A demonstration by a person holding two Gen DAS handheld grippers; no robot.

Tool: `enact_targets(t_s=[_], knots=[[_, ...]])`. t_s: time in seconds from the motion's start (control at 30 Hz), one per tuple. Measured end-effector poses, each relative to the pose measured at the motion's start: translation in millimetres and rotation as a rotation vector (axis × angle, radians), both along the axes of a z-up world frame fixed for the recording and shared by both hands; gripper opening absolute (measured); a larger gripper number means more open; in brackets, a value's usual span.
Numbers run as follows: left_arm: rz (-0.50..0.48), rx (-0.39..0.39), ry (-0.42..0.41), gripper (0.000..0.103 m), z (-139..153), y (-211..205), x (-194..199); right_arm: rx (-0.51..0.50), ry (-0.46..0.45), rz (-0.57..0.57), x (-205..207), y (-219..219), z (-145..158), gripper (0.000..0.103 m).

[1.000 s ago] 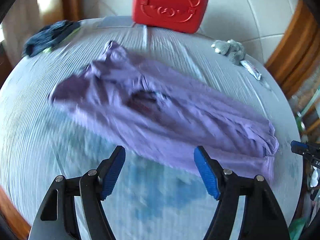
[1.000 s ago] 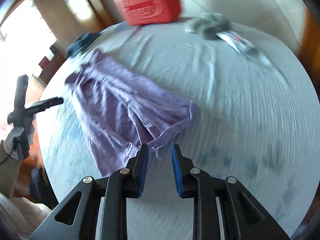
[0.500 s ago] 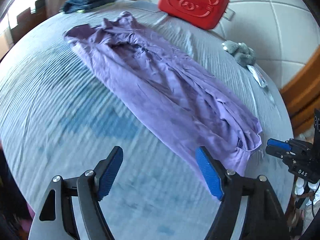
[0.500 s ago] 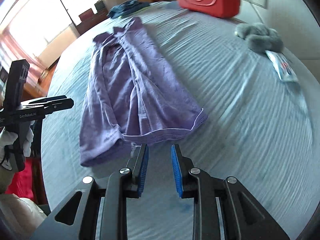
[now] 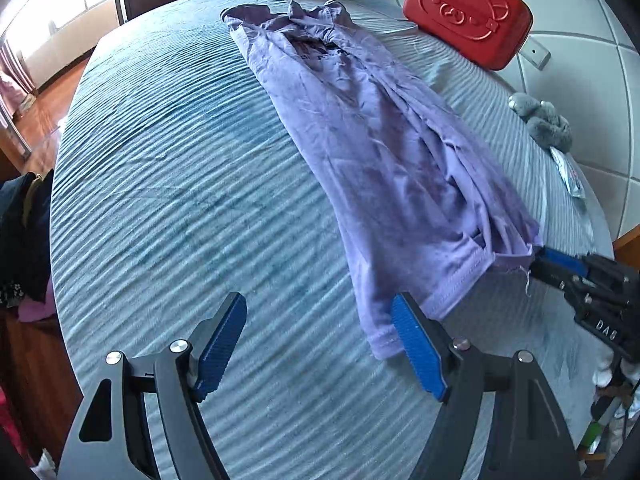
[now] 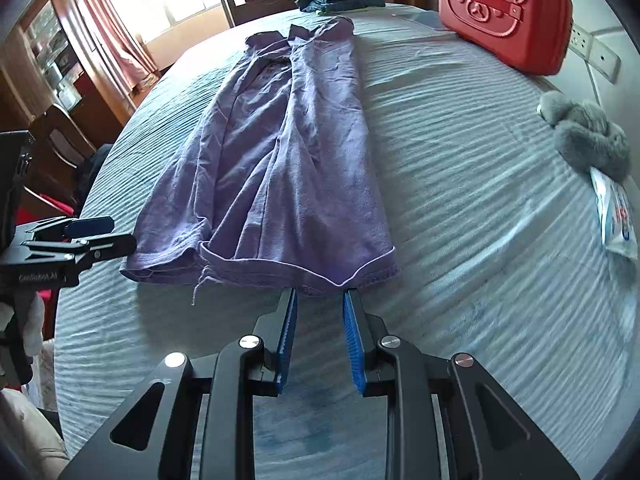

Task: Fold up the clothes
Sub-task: 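Grasp the T-shirt hem with the left gripper while the right gripper grasps the hem beside it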

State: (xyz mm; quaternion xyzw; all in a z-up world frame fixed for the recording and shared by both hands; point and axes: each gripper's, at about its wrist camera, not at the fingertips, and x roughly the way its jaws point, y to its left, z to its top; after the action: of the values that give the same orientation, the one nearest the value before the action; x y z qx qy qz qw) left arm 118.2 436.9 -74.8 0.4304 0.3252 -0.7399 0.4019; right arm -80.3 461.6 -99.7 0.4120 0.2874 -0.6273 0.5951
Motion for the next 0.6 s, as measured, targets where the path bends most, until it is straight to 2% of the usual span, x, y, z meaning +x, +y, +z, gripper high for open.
enact_targets(t_s=[0.03,0.07,0.1,0.13,0.27,0.47,0.6], knots=[[0.007,-0.004,-0.001,0.076,-1,3,-1,-0.003,0.010,0.000,0,0,1,0.024],[0.019,-0.006,-0.002,0.076,-3,7,-1,-0.008,0.023,0.003,-1,-1,3,0.034],[0.032,-0.007,-0.003,0.076,-4,10,-1,-0.010,0.039,0.013,-2,0,3,0.052],[0.042,-0.014,-0.011,0.076,-6,13,-1,-0.013,0.055,0.023,-2,0,3,0.059],[0.130,-0.029,-0.031,0.076,-9,25,-5,-0.017,0.051,0.087,-16,-3,-3,0.061],[0.129,-0.075,-0.051,0.076,-4,43,-25,-0.048,0.039,0.175,-35,-7,-6,0.061],[0.108,-0.066,0.017,0.076,0,40,-25,-0.050,0.035,0.237,-33,-15,-7,0.064]])
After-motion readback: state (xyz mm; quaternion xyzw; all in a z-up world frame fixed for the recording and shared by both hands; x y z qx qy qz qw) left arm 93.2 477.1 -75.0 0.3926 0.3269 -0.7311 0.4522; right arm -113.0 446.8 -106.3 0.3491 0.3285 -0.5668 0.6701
